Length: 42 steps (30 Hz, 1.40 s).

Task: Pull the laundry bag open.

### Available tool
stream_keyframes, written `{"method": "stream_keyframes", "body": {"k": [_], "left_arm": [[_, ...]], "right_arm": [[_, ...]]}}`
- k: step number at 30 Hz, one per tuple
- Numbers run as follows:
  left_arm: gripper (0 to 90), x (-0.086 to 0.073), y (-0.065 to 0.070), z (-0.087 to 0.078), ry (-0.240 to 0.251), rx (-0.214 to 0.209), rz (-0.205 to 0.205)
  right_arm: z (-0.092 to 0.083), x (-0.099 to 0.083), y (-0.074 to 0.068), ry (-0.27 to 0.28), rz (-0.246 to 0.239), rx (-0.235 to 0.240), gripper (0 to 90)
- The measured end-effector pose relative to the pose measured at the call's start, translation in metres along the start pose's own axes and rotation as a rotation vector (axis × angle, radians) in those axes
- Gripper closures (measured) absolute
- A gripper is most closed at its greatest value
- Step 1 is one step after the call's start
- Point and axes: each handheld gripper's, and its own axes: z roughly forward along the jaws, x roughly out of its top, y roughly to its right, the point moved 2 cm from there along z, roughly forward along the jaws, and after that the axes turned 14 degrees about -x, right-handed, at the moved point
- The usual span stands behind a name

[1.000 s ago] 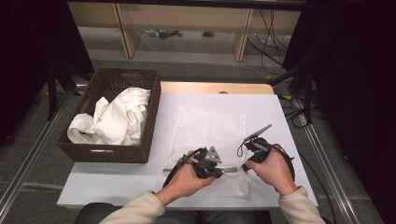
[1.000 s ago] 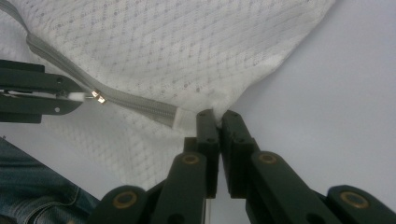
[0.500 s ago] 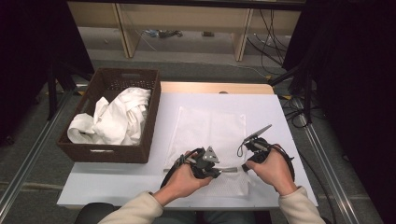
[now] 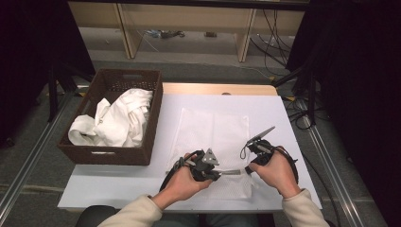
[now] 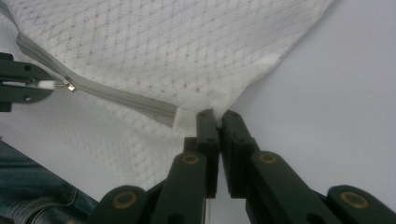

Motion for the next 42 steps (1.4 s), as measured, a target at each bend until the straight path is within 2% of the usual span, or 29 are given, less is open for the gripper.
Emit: {"method": "stream_keyframes", "body": {"k": [1, 2, 3, 4, 6, 8, 15, 16, 17, 19, 20, 21, 24, 28, 32, 33, 34, 36, 37, 38, 39, 40, 41, 42], "left_arm": [[85.8, 0.000, 0.001, 0.001, 0.028, 0.000, -0.030], [85.9, 0.000, 0.002, 0.002, 0.051, 0.002, -0.041], [85.9, -0.001, -0.001, -0.002, 0.001, 0.003, -0.002], [85.8, -0.002, 0.000, -0.003, 0.007, 0.001, -0.016], [85.8, -0.003, -0.001, -0.004, 0.001, 0.004, -0.004], [85.9, -0.004, -0.001, -0.005, 0.002, 0.006, -0.009], [85.8, -0.006, -0.001, -0.007, 0.003, 0.009, -0.020], [85.9, -0.007, -0.001, -0.008, 0.003, 0.008, -0.020], [85.9, -0.007, -0.002, -0.008, -0.005, 0.011, -0.016], [85.9, -0.008, -0.001, -0.008, 0.003, 0.007, -0.025], [85.9, -0.008, -0.001, -0.008, 0.004, 0.007, -0.024], [85.9, -0.009, -0.001, -0.008, 0.006, 0.005, -0.033], [85.9, -0.009, -0.001, -0.009, 0.000, 0.005, -0.017], [85.8, -0.010, -0.002, -0.010, 0.001, 0.008, -0.022], [85.9, -0.011, -0.001, -0.012, -0.004, 0.010, -0.027], [85.9, -0.011, -0.002, -0.012, -0.004, 0.012, -0.016], [85.9, -0.012, -0.001, -0.012, 0.002, 0.011, -0.030], [85.9, -0.012, -0.002, -0.013, -0.008, 0.012, -0.018], [85.9, -0.013, -0.002, -0.014, 0.000, 0.014, -0.030], [85.9, -0.013, -0.002, -0.014, 0.000, 0.013, -0.029], [85.8, -0.014, -0.002, -0.015, -0.001, 0.014, -0.032], [85.8, -0.015, -0.003, -0.016, 0.001, 0.017, -0.033], [85.9, -0.015, -0.003, -0.017, -0.006, 0.018, -0.028], [85.9, -0.016, -0.003, -0.017, 0.007, 0.015, -0.046]], "right_arm": [[0.002, 0.000, 0.001, 0.016, -0.012, -0.009, 87.2], [0.001, 0.000, 0.001, 0.013, -0.007, -0.001, 87.2], [0.001, 0.000, 0.001, 0.013, -0.003, 0.001, 87.2], [0.001, 0.000, 0.001, 0.014, -0.004, -0.001, 87.2], [0.001, 0.000, 0.001, 0.014, -0.003, 0.004, 87.2], [0.002, 0.000, 0.002, 0.011, -0.011, 0.006, 87.2], [0.002, 0.000, 0.001, 0.013, 0.007, -0.005, 87.2], [0.005, 0.001, 0.005, 0.050, -0.049, -0.004, 87.2], [0.004, 0.001, 0.003, 0.030, -0.024, -0.010, 87.2], [0.004, 0.000, 0.003, 0.024, -0.012, -0.007, 87.2], [0.004, 0.000, 0.003, 0.025, -0.012, -0.007, 87.2], [0.005, 0.001, 0.004, 0.036, -0.035, -0.007, 87.2], [0.005, 0.000, 0.002, 0.045, -0.014, -0.007, 87.2], [0.005, 0.001, 0.005, 0.045, -0.043, -0.006, 87.2], [0.005, 0.001, 0.004, 0.041, -0.032, -0.007, 87.2], [0.006, 0.001, 0.005, 0.059, -0.055, -0.005, 87.2], [0.006, 0.001, 0.006, 0.062, -0.058, -0.004, 87.2], [0.006, 0.001, 0.006, 0.061, -0.054, -0.008, 87.2], [0.006, 0.001, 0.006, 0.061, -0.054, -0.008, 87.2], [0.005, 0.001, 0.004, 0.039, -0.029, -0.003, 87.2], [0.006, 0.001, 0.006, 0.065, -0.063, -0.007, 87.2], [0.006, 0.001, 0.006, 0.065, -0.063, -0.007, 87.2], [0.004, 0.000, 0.003, 0.026, -0.010, -0.007, 87.2], [0.004, 0.000, 0.003, 0.026, -0.010, -0.007, 87.2]]}}
